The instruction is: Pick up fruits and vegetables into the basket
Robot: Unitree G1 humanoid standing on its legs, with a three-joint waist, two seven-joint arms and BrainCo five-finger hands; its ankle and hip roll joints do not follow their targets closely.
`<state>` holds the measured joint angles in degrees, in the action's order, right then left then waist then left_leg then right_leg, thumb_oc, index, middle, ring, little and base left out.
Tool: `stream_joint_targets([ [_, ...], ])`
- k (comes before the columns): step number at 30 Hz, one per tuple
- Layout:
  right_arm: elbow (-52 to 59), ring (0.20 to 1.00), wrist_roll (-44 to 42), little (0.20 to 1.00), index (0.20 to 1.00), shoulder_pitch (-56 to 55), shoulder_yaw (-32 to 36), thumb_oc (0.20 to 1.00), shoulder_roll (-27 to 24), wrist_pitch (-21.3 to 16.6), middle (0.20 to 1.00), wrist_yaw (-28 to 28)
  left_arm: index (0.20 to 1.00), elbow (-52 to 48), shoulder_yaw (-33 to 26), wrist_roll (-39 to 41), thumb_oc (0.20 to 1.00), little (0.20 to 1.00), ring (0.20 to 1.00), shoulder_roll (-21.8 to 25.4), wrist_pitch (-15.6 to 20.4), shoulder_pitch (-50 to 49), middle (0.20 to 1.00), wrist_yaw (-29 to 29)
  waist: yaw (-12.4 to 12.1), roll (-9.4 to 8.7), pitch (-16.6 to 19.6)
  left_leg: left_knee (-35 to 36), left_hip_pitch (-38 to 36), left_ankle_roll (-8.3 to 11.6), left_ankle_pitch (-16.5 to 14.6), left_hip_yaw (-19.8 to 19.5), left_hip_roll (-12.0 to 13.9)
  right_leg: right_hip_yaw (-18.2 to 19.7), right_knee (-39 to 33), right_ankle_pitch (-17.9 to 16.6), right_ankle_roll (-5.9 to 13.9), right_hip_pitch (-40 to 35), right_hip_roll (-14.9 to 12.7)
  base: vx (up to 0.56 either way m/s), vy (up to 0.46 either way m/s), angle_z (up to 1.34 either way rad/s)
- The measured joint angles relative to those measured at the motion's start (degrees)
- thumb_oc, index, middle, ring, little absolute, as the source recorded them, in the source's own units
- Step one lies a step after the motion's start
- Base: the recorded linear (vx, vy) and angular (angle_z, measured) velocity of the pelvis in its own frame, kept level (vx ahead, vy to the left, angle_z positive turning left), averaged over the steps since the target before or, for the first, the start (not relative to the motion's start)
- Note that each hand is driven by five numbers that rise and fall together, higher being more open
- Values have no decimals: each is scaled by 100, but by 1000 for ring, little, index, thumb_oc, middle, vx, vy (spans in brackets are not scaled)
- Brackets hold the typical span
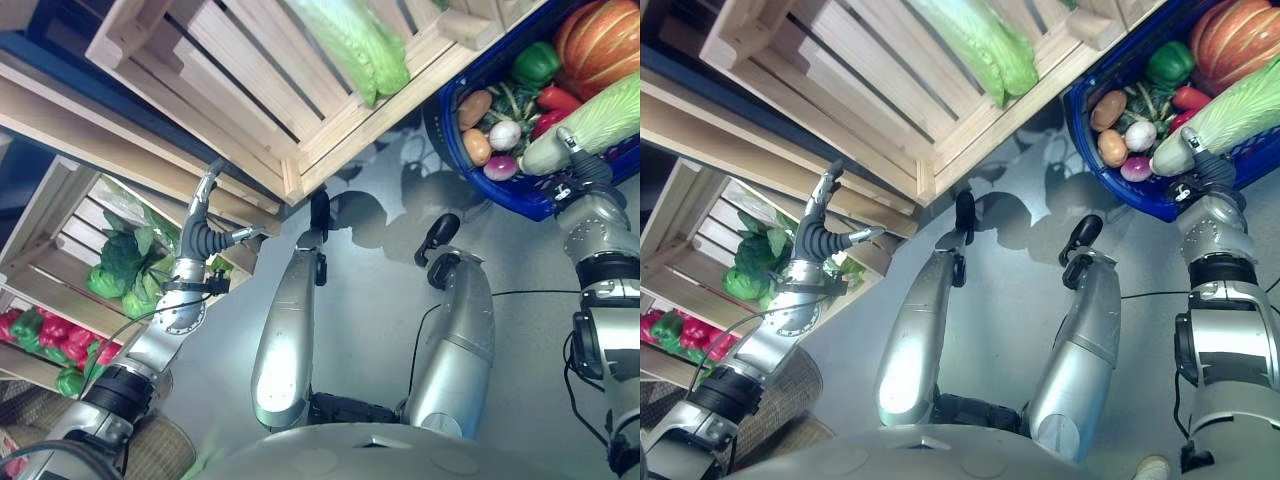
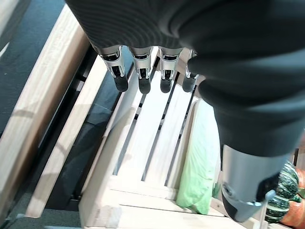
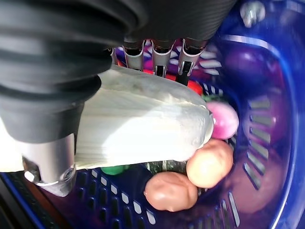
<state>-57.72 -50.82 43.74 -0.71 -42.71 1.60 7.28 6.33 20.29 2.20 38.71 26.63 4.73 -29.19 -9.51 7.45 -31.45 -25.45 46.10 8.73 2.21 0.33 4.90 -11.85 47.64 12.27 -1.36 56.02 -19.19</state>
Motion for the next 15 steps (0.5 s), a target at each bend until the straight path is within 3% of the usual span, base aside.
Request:
stream_joint_targets([
  [2, -164, 200, -226, 200, 200, -1, 0, 200, 0, 19, 200, -70, 1000, -4, -1, -12, 1000, 1000, 1000, 26, 25, 9, 1000, -41, -35, 0, 0, -245, 184, -24, -100, -79, 1, -15, 85, 29, -1, 83, -3, 29, -86, 5],
  [3, -242, 809, -339, 809, 809, -3, 6, 809, 0, 44, 809, -90, 1000, -3, -1, -19, 1000, 1000, 1000, 32, 61, 15, 1000, -55, -38, 0, 0, -350, 246, -7, -140, -102, 4, -12, 134, 40, 4, 108, -6, 29, -72, 4],
  [4, -309, 1000, -431, 1000, 1000, -4, 63, 1000, 0, 82, 1000, -99, 1000, -8, -1, -56, 1000, 1000, 1000, 38, 108, 38, 1000, -85, -45, 0, 0, -447, 315, -13, -173, -115, 5, -4, 168, 44, 5, 138, -8, 28, -62, 2],
  [11, -384, 1000, -341, 1000, 1000, -40, 102, 1000, 8, -76, 1000, 245, 1000, -238, -12, -1649, 1000, 1000, 1000, 348, 70, 478, 1000, -1003, -34, -1, 0, -842, 578, -12, -301, -191, 6, 32, 312, 51, -6, 256, 1, 7, -18, 1],
  [15, 137, 1000, 243, 1000, 1000, -284, -25, 1000, 44, -549, 1000, 737, 1000, -363, -15, -3031, 1000, 1000, 1000, 665, -654, 1149, 1000, -2067, 41, -2, -1, -954, 555, -36, -352, -170, 20, 205, 309, 18, 43, 249, 124, 3, 82, -7],
])
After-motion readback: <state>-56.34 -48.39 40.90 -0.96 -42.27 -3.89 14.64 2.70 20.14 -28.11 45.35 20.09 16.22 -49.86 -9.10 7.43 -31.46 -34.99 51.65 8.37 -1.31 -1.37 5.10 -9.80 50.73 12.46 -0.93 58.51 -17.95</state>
